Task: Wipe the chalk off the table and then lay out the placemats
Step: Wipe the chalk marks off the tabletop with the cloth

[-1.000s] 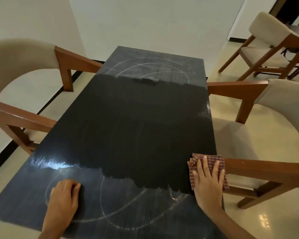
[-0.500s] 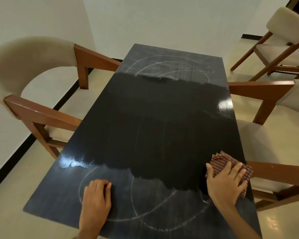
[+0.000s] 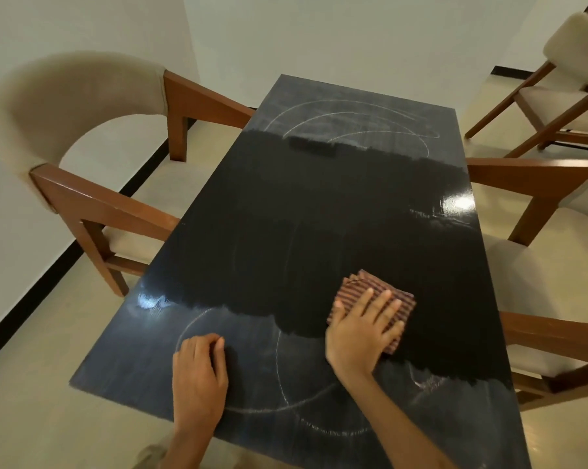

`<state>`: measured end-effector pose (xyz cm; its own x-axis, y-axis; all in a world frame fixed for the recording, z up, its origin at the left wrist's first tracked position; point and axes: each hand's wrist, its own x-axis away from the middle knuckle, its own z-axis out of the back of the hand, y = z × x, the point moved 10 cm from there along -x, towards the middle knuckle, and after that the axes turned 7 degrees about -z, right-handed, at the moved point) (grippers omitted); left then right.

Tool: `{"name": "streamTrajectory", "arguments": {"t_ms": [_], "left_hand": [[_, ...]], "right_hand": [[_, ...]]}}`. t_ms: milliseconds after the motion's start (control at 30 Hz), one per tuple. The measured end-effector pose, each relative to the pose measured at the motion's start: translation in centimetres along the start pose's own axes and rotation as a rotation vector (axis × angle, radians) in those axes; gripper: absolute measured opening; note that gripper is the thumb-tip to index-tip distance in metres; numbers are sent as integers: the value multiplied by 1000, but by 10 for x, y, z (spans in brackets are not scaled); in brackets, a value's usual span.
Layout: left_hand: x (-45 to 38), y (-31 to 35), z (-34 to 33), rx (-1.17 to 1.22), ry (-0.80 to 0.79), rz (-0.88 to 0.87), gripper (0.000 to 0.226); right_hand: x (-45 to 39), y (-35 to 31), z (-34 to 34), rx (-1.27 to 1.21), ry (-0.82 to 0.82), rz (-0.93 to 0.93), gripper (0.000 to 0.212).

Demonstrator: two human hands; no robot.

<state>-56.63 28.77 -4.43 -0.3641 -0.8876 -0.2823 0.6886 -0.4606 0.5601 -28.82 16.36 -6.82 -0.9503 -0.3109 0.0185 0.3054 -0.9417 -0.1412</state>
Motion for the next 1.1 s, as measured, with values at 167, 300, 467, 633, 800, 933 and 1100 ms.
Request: {"name": "streamTrajectory", "arguments": {"t_ms": [167,300,467,633,800,933,1100], "left_hand": [[17,-41,29,8,74,101,8],[28,-78,54,48,135,164,11],[32,-99,72,167,203,251,21],[55,-113,85,311,382,469,23],[70,-113,92,278,455,541,19],[67,-115,100,270,438,493,17],[69,-112,100,271,424,502,14]], "right_hand": [[46,-114,-16,-74,-30,214,70],[106,-204,-26,-132,-54,415,71],[190,-295,-38,-95,-123,738,67],[239,-313,-48,-42,-179,1111,62],[244,-300,-44,-54,-192,1124,62],[215,-269,-36,-86,-145,791,65],[159,-191,-31,-71,-30,531,64]]}}
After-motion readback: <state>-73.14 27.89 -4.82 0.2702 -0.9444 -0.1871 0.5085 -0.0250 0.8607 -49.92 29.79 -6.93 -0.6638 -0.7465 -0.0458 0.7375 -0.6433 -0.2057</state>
